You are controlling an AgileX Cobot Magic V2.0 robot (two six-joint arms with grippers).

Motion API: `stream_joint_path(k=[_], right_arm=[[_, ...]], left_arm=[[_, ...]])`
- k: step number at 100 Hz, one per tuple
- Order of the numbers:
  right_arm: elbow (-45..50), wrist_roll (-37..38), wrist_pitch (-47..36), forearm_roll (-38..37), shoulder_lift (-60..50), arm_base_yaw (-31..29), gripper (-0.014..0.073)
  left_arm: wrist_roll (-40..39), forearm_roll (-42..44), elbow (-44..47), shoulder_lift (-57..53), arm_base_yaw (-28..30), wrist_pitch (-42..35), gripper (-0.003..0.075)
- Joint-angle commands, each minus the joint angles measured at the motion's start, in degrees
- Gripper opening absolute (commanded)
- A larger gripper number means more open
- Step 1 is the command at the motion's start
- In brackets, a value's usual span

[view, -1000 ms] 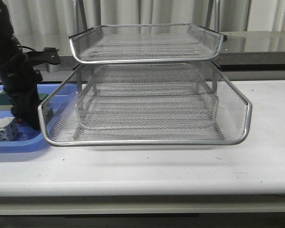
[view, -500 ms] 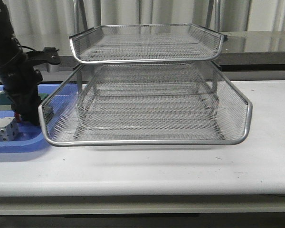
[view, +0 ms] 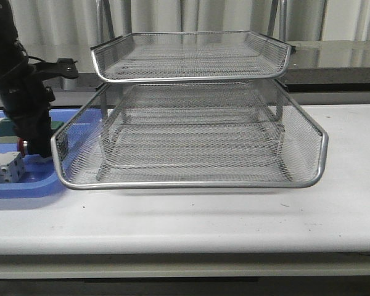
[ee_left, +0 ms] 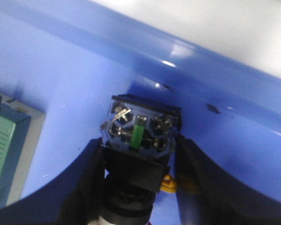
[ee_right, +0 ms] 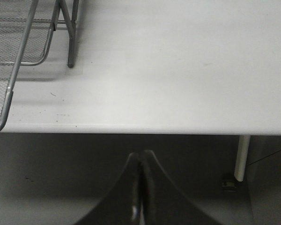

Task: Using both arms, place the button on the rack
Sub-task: 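Lift the red push button and carry it over the pulled-out tray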

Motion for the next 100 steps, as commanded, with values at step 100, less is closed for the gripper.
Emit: stream_joint_path(k=[100], right_arm=[[-2.0,-0.2,-3.3,-0.8,0.1,0.0,-0.0068]], left_arm=[[-17.7,1.9,-10.2,-24.7,-5.9,19.4,-0.002]])
